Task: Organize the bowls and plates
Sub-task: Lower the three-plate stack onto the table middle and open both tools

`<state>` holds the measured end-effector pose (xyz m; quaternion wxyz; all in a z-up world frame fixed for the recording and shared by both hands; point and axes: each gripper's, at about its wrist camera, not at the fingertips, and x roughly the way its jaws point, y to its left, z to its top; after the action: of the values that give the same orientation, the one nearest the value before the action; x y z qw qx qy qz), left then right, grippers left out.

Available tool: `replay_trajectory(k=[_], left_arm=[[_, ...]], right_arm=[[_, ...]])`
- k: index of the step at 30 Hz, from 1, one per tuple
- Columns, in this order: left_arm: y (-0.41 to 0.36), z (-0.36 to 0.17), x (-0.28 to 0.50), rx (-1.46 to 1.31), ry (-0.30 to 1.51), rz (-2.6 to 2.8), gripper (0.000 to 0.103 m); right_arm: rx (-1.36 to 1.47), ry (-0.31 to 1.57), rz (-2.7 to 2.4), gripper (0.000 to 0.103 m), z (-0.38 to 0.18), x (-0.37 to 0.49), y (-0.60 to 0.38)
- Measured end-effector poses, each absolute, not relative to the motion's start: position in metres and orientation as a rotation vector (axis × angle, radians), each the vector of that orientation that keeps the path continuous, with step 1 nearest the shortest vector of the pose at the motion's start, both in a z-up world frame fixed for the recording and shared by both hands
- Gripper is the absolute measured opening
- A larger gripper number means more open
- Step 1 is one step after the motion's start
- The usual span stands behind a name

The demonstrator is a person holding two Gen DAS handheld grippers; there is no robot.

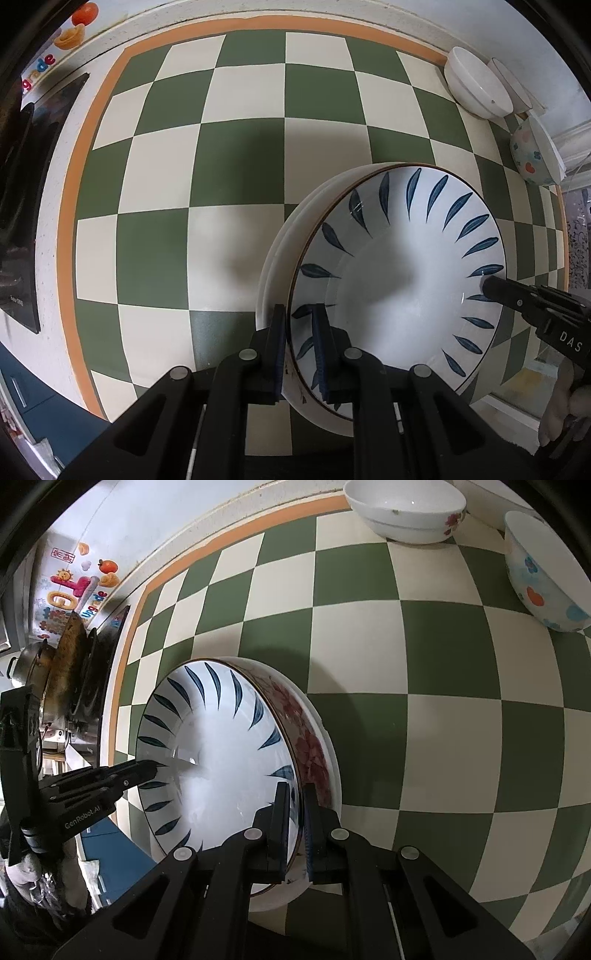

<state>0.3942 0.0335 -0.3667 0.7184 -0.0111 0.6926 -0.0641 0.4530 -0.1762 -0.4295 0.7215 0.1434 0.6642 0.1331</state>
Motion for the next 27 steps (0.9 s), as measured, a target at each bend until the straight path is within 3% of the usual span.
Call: replay_trajectory(k=[19,27], left_arm=[[0.037,-0.372,0.389,-0.061,1.547,-0.054,0.013],[0.042,-0.348,0.38,-0.061,1.481,-0.043,0.014]], right_arm=[[0.321,1.497,0.234,0.016,-0.425,0.45,-0.175],[0.3,1.457,0.177,0.016,-0.404,0.441,-0.174]])
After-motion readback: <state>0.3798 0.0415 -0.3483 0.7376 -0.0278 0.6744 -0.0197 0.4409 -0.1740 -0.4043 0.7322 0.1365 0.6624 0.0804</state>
